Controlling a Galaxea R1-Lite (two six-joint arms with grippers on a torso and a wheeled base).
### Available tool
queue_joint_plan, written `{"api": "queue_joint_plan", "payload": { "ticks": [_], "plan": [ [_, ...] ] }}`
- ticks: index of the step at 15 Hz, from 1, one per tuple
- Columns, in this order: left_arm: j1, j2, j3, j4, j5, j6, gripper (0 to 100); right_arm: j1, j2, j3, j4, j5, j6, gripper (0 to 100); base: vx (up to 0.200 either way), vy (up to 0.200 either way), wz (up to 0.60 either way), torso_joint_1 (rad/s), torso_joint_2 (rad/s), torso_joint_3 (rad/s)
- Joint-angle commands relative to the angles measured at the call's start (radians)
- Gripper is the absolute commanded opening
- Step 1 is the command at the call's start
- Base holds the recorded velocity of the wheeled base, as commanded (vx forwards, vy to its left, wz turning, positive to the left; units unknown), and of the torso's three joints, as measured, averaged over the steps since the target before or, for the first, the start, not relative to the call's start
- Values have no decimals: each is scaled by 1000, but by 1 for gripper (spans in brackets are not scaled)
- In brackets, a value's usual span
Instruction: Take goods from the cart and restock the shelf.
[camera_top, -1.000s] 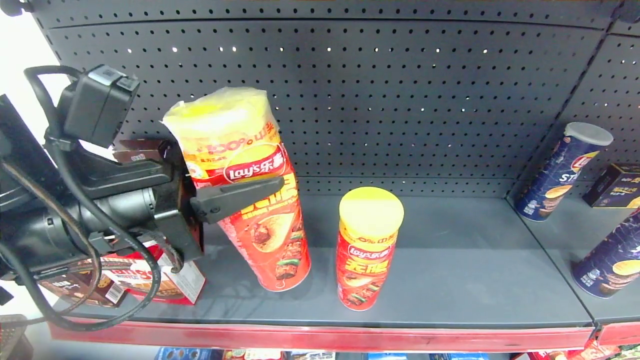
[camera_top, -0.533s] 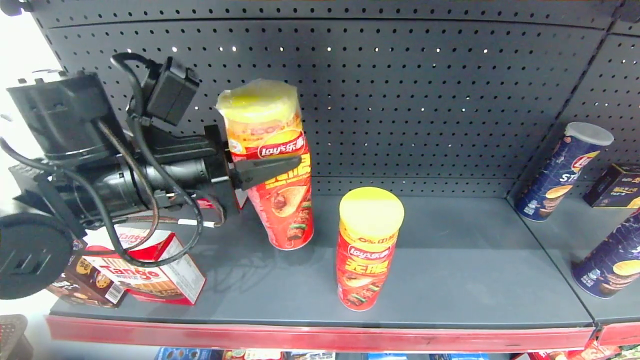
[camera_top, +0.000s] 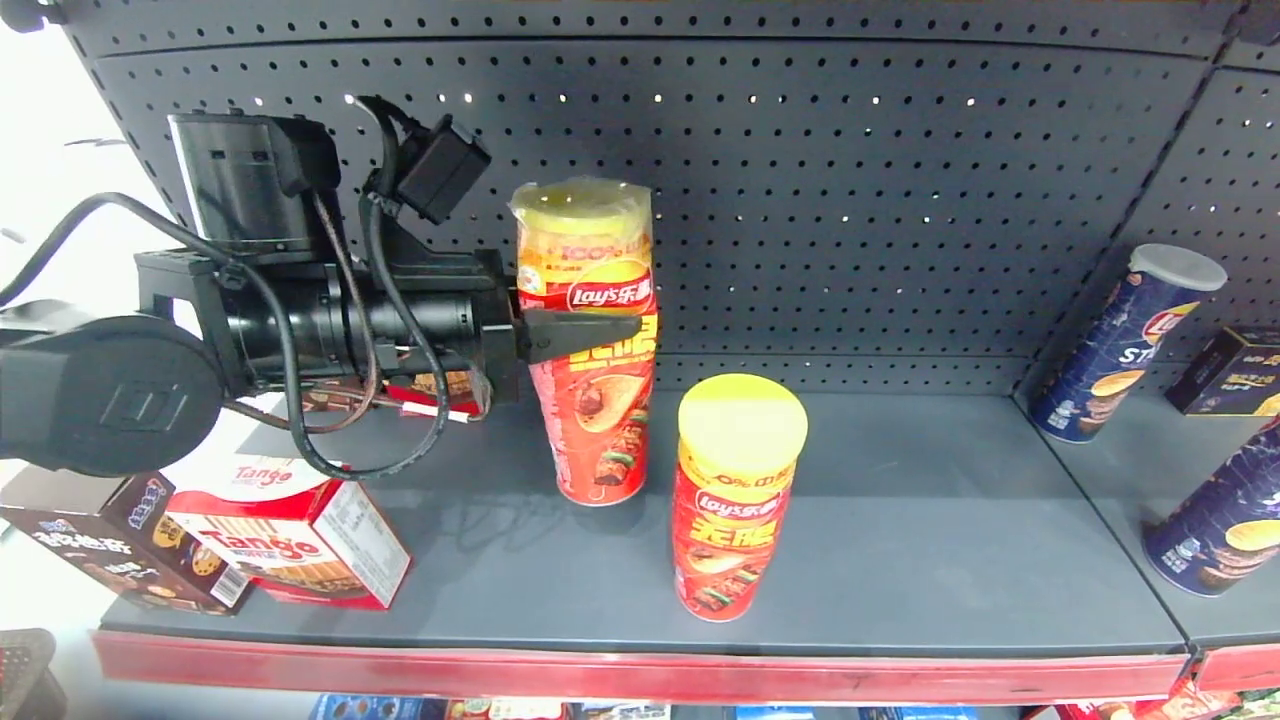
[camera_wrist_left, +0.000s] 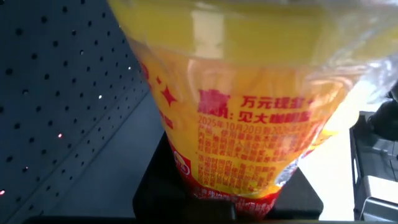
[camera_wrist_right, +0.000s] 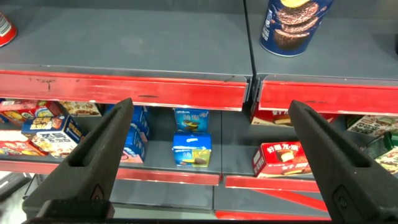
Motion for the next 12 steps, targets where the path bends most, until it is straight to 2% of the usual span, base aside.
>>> {"api": "queue_joint_plan", "payload": {
  "ticks": [1,4,8,12],
  "plan": [
    [-13,69,-59,-2,-1,0,0,0,5,0,0,0,0,100,0,0,0,0,0,0],
    [-19,150,-132,-29,2,-3,0,0,5,0,0,0,0,100,0,0,0,0,0,0],
    [-42,264,-161,-174,2,-9,0,0,5,0,0,0,0,100,0,0,0,0,0,0],
    [-37,360,-267,-199,1,-8,0,0,5,0,0,0,0,100,0,0,0,0,0,0]
  ]
}}
